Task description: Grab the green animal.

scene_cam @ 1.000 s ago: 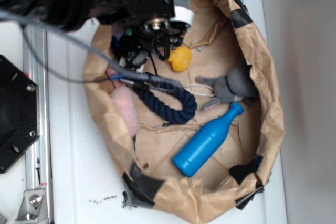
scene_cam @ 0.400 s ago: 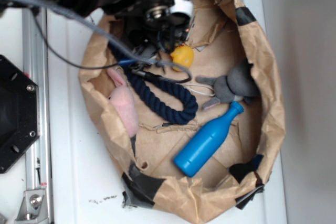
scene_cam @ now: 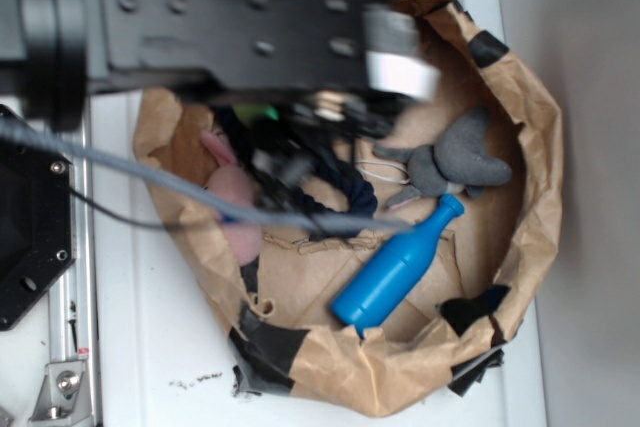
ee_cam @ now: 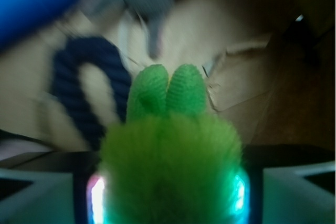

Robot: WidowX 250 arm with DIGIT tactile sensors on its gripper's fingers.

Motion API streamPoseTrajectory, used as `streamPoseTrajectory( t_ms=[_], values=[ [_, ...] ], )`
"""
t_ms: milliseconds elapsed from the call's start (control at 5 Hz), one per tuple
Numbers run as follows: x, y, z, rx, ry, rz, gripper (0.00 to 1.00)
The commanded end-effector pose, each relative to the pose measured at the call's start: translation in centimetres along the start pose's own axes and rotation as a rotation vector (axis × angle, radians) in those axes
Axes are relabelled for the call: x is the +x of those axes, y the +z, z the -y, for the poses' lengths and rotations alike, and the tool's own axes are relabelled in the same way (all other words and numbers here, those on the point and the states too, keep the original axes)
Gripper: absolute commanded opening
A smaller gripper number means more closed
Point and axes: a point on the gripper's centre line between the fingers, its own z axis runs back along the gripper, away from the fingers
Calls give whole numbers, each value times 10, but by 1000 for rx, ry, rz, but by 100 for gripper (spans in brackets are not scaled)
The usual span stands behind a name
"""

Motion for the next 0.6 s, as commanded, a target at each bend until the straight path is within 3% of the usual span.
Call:
streamPoseTrajectory(
  t_ms=[0,200,400],
  values=[
    [11,56,-1,-36,286,138,0],
    [6,60,1,-67,493,280,0],
    [8,58,1,-51,497,280,0]
  ],
)
